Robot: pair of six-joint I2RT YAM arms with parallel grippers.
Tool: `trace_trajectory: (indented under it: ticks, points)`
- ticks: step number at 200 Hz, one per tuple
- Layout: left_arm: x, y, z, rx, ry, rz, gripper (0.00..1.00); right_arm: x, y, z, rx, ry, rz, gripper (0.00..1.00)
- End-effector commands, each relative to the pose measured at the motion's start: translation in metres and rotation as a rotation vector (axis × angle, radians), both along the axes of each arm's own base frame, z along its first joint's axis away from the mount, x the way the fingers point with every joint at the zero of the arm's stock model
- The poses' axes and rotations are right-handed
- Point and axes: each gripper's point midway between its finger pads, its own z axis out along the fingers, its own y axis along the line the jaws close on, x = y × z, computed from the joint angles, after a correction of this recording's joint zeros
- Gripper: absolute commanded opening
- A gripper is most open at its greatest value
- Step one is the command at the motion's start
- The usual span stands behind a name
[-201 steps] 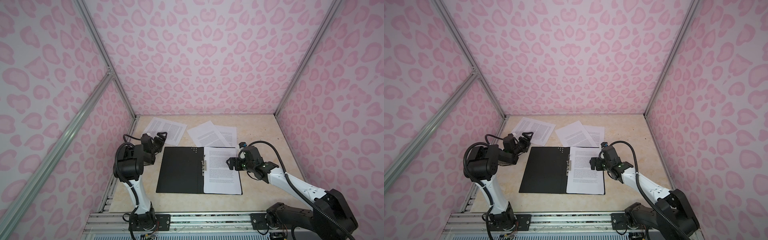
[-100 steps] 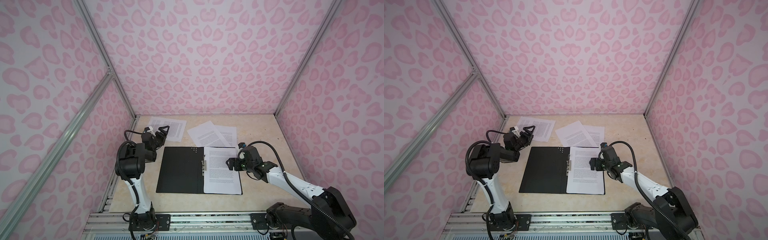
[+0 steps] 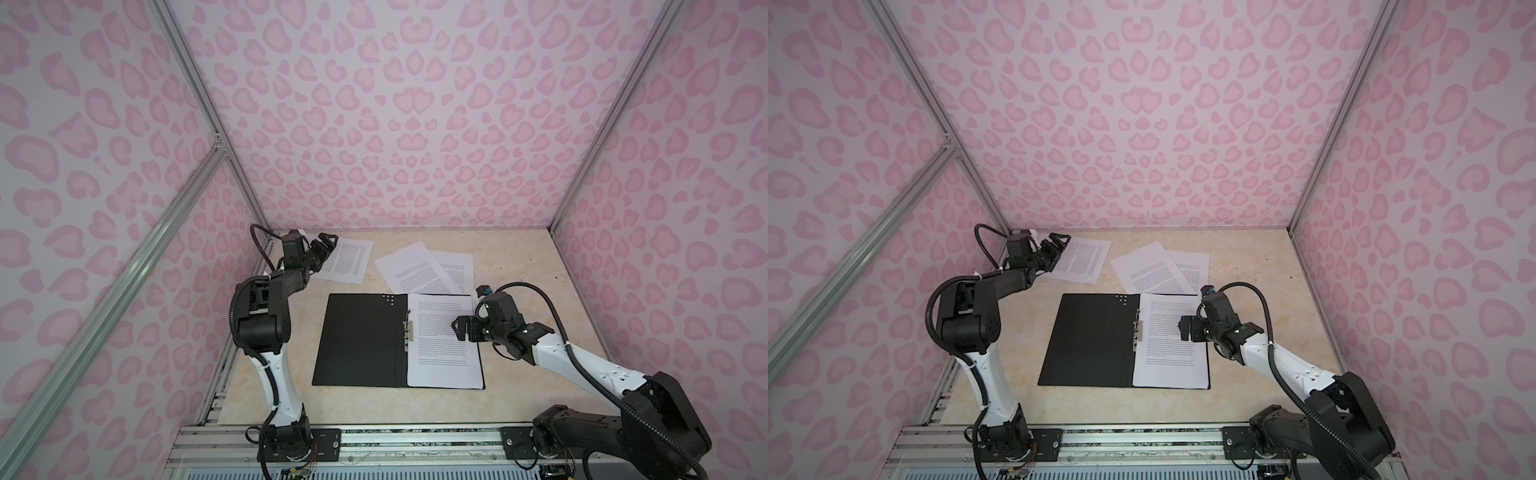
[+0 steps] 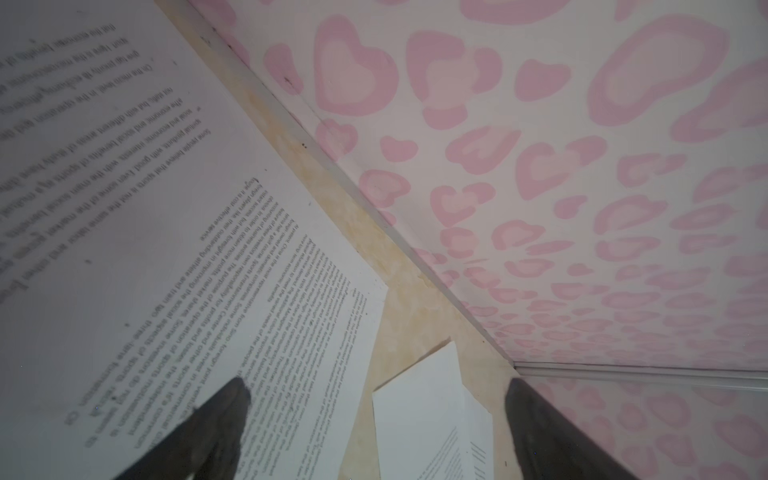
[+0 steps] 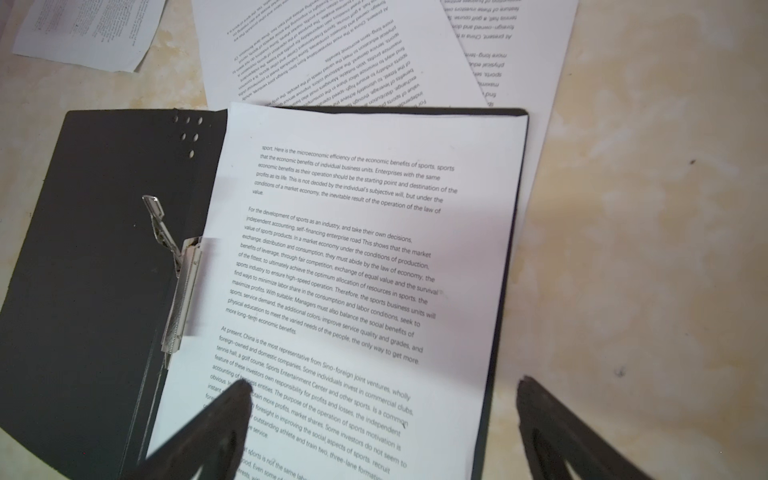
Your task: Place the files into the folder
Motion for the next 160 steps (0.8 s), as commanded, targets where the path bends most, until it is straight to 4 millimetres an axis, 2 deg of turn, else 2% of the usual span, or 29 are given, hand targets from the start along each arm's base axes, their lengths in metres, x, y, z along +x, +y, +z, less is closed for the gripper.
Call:
trace_trajectory:
  ticks: [1, 34, 67, 104, 135, 160]
  points:
    - [-0.011, 0.022, -0.04, 0.159, 0.209, 0.015, 0.98, 0.004, -0.002, -0.002, -0.016, -0.016, -0.008, 0.99]
    - [-0.001, 0.038, -0.06, 0.233, 0.328, 0.017, 0.98, 0.006, -0.003, -0.006, -0.021, -0.007, -0.018, 0.99]
    - [0.003, 0.039, -0.086, 0.24, 0.417, -0.015, 0.98, 0.007, -0.004, -0.007, -0.004, -0.002, -0.02, 0.99]
    - [-0.001, 0.012, -0.08, 0.129, 0.439, -0.097, 0.98, 0.008, -0.004, -0.007, 0.009, -0.003, -0.023, 0.99]
    - [-0.011, -0.007, -0.093, 0.089, 0.487, -0.139, 0.98, 0.008, -0.003, -0.005, 0.026, -0.003, -0.018, 0.99]
    - [-0.018, -0.031, -0.099, 0.069, 0.501, -0.184, 0.98, 0.009, -0.006, -0.004, 0.034, -0.005, -0.031, 0.99]
